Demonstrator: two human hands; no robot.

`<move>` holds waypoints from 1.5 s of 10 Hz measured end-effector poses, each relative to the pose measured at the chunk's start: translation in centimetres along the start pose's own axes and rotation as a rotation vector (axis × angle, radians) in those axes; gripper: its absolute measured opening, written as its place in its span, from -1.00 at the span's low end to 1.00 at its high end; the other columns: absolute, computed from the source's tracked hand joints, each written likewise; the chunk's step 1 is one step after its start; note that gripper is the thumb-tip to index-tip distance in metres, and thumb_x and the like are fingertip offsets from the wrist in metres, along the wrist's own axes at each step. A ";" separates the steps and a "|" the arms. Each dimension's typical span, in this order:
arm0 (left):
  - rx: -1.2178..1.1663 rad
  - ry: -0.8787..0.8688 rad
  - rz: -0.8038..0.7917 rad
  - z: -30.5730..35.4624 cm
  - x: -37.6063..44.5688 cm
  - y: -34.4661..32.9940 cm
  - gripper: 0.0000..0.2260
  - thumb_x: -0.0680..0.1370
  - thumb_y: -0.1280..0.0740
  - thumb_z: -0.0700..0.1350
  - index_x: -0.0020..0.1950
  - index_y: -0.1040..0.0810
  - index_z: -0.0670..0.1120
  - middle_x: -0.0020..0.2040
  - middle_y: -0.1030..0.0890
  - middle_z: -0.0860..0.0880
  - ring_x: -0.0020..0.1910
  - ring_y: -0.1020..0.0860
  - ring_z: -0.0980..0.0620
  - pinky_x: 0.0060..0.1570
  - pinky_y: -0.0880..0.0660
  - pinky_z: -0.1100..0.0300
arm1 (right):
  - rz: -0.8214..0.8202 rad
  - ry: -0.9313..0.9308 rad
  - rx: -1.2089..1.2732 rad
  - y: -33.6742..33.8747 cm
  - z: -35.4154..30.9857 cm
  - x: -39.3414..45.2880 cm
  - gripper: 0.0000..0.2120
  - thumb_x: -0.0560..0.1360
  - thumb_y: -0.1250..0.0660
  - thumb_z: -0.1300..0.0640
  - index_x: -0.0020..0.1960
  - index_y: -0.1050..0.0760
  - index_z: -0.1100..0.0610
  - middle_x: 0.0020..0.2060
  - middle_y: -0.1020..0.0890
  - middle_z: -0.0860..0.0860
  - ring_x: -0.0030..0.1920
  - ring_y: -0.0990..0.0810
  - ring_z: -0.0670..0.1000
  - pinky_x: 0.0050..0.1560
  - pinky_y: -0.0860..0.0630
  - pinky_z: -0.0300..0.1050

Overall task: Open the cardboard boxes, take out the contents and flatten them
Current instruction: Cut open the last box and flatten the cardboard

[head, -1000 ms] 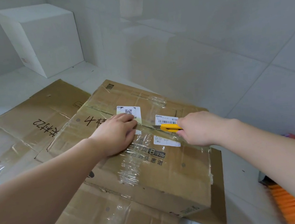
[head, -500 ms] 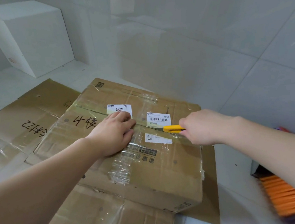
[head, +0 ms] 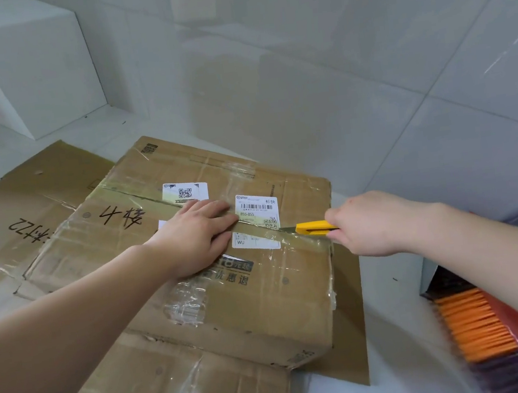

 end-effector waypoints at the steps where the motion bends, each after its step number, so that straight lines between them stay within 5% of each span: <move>1: 0.003 -0.004 -0.009 0.3 0.3 -0.3 -0.36 0.47 0.16 0.22 0.40 -0.43 0.04 0.42 -0.37 0.03 0.38 -0.29 -0.02 0.42 -0.08 0.10 | -0.008 -0.002 -0.006 -0.5 0.8 -0.6 -0.78 0.63 -0.02 -0.10 -0.06 -0.31 0.01 -0.30 -0.36 -0.06 -0.18 -0.45 0.09 -0.20 -0.41 -0.07; 9: -0.002 0.007 -0.032 0.2 1.0 -0.9 -0.37 0.48 0.14 0.25 0.41 -0.41 0.07 0.45 -0.35 0.05 0.41 -0.28 -0.01 0.46 -0.09 0.04 | -0.028 -0.028 -0.070 -4.3 5.6 -4.9 -0.77 0.63 0.00 -0.11 -0.02 -0.33 0.00 -0.29 -0.41 -0.06 -0.24 -0.43 0.08 -0.24 -0.36 -0.09; 11: 0.012 -0.004 -0.028 0.3 1.1 -0.8 -0.38 0.48 0.11 0.24 0.39 -0.45 0.05 0.41 -0.39 0.03 0.37 -0.33 -0.03 0.44 -0.13 0.03 | -0.015 -0.055 -0.051 -4.5 6.2 -5.9 -0.76 0.63 -0.01 -0.11 -0.03 -0.33 0.00 -0.35 -0.29 -0.09 -0.25 -0.38 0.07 -0.24 -0.31 -0.10; 13: 0.048 0.041 -0.006 -0.4 0.2 0.7 -0.35 0.47 0.14 0.24 0.39 -0.44 0.04 0.40 -0.40 0.04 0.37 -0.33 -0.02 0.41 -0.10 0.11 | 0.117 -0.165 0.194 -2.8 6.4 -5.9 -0.73 0.61 -0.09 -0.10 -0.18 -0.27 0.03 -0.31 -0.42 -0.03 -0.24 -0.44 0.08 -0.26 -0.33 -0.09; 15: 0.125 0.373 0.028 -6.4 -3.1 3.1 -0.59 0.61 -0.07 0.09 0.44 -0.35 0.02 0.46 -0.31 -0.02 0.42 -0.27 -0.08 0.38 -0.18 0.05 | 0.105 -0.282 0.853 -4.1 1.1 -2.1 -0.67 0.62 -0.13 -0.04 -0.24 -0.33 0.13 -0.36 -0.46 0.03 -0.39 -0.40 0.02 -0.36 -0.31 -0.14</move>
Point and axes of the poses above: each hand's wrist, its own x-axis towards the middle knuckle, its own y-axis out of the back of the hand, z = x × y, the point moved 9 cm from there along x, towards the middle knuckle
